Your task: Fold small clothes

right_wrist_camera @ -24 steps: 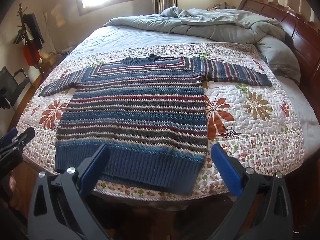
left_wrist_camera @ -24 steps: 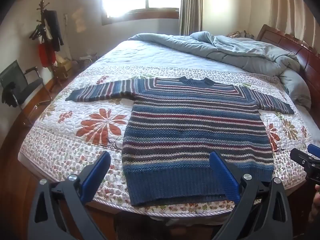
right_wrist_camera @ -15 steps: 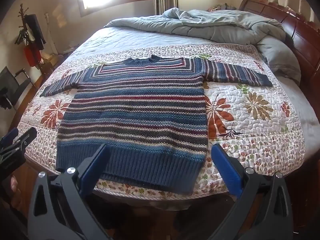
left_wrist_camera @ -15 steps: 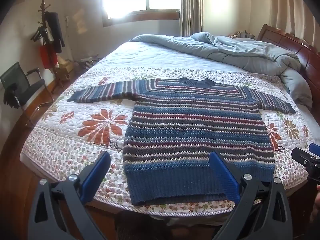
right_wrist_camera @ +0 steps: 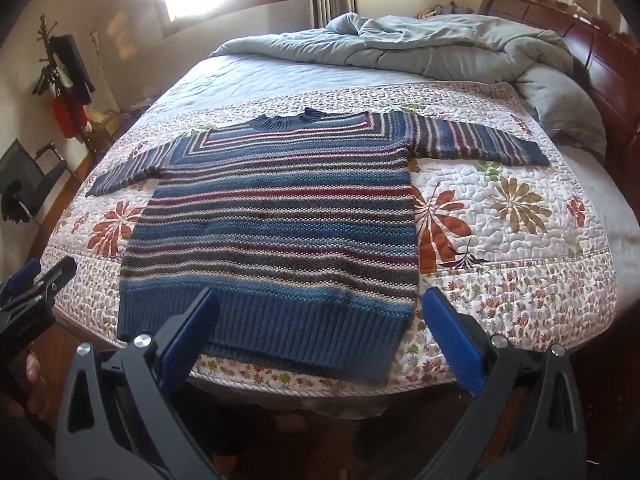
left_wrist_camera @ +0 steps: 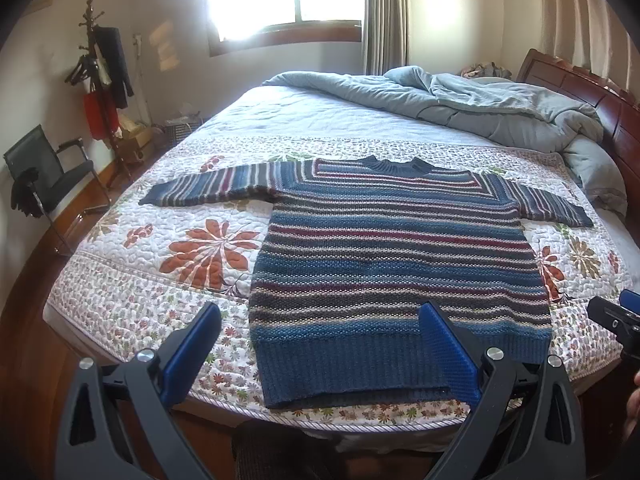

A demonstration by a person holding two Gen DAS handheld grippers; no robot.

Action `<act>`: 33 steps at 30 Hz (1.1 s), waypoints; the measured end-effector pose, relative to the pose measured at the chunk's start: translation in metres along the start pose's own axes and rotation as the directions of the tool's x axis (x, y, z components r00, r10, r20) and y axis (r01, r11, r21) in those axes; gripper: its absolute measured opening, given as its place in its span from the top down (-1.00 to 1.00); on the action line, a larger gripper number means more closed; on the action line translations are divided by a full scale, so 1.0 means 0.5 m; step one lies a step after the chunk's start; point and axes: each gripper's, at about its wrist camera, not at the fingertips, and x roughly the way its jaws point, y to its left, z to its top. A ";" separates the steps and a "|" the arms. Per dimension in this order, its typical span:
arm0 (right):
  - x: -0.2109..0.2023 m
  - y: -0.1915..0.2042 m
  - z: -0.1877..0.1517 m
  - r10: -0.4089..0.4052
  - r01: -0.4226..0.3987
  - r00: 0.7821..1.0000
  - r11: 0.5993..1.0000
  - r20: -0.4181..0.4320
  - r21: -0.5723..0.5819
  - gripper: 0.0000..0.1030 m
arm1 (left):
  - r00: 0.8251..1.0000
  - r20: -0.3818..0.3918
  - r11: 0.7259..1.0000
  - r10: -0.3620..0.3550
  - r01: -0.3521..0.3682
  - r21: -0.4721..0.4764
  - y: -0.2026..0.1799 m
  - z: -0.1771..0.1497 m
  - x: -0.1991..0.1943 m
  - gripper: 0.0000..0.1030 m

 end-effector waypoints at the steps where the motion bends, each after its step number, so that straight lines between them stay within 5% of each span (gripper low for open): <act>1: -0.002 -0.001 0.000 -0.001 0.001 1.000 1.000 0.004 0.001 -0.95 | 1.000 0.002 1.000 0.001 -0.001 0.002 -0.001 0.000 -0.002 -0.93; 33: -0.012 0.001 -0.006 -0.002 0.002 1.000 1.000 0.026 0.005 -0.95 | 1.000 0.017 1.000 0.005 -0.005 0.001 0.001 0.004 -0.013 -0.93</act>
